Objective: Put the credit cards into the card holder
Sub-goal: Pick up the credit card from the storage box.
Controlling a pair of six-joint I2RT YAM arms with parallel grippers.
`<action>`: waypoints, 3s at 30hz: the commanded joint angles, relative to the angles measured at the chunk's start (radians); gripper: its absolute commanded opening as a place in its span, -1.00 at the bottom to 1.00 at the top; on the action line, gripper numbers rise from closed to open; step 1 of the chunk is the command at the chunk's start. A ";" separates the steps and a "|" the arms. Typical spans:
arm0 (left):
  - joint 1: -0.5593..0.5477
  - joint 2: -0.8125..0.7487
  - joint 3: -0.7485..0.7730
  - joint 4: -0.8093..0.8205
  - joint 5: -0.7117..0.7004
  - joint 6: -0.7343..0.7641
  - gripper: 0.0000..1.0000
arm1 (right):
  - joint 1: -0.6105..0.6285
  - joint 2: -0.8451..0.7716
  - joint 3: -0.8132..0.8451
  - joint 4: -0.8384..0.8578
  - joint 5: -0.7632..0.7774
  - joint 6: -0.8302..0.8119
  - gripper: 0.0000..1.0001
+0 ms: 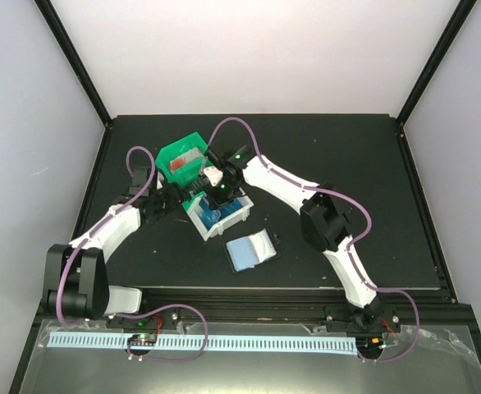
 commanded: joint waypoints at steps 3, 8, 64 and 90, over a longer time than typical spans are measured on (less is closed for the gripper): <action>-0.001 -0.108 -0.049 -0.002 0.084 0.020 0.42 | -0.014 -0.073 -0.056 0.082 0.066 0.066 -0.97; 0.000 -0.175 -0.098 0.074 0.243 0.015 0.56 | -0.053 -0.143 -0.149 0.159 0.002 0.137 -0.98; -0.028 -0.089 -0.034 0.815 0.803 -0.583 -0.97 | -0.293 -0.501 -0.670 0.936 -0.546 0.758 -0.42; -0.028 -0.102 -0.013 0.777 0.798 -0.568 -0.97 | -0.290 -0.565 -0.723 1.050 -0.589 0.736 -0.11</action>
